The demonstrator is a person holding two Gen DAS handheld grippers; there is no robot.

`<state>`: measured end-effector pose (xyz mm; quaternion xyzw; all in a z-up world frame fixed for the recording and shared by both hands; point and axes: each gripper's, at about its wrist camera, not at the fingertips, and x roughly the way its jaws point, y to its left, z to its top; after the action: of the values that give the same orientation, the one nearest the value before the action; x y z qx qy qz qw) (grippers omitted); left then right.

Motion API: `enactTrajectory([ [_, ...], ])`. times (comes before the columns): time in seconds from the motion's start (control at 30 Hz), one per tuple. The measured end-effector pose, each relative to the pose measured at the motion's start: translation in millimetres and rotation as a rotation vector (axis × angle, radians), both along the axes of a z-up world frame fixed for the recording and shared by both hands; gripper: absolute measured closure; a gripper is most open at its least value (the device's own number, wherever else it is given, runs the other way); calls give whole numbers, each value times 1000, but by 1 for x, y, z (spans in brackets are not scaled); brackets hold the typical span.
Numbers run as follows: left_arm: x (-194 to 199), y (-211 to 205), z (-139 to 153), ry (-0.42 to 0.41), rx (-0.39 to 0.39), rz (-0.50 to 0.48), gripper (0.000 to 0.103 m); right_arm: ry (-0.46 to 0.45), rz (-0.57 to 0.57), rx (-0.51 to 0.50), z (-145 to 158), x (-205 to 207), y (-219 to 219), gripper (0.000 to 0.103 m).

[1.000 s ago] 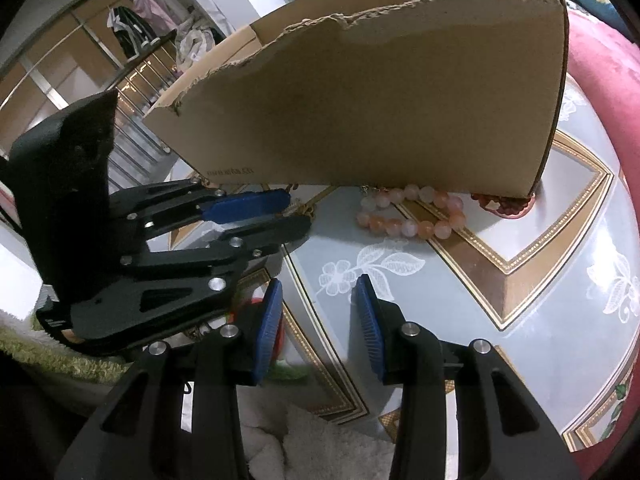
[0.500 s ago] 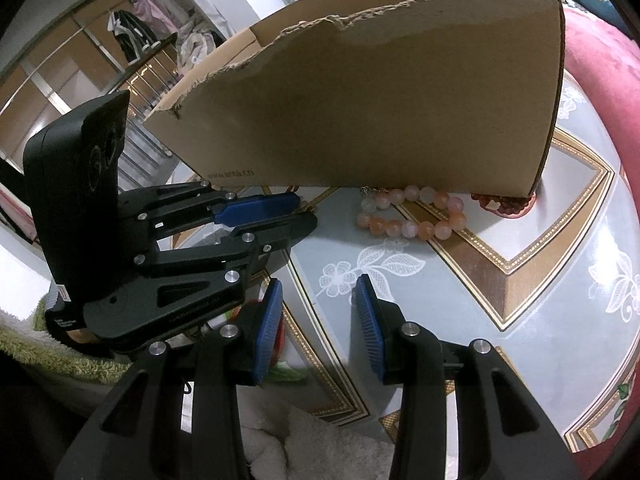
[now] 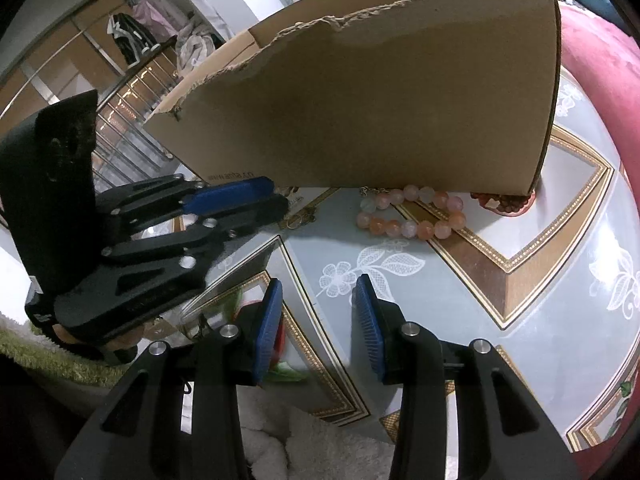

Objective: Organize jewelry
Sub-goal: 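Close the left gripper on the gold butterfly charm while the right gripper grasps a small ring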

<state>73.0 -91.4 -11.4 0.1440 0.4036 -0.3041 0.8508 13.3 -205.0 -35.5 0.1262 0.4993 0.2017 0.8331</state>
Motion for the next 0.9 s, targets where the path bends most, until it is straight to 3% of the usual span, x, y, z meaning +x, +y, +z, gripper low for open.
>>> enactTrajectory([
  [0.43,8,35,8,14,-35,121,85,-6,-5,-6,-1,-1,0,65],
  [0.9,10,48,6,15,-31,164,85,-8,-6,-6,-2,-1,0,65],
])
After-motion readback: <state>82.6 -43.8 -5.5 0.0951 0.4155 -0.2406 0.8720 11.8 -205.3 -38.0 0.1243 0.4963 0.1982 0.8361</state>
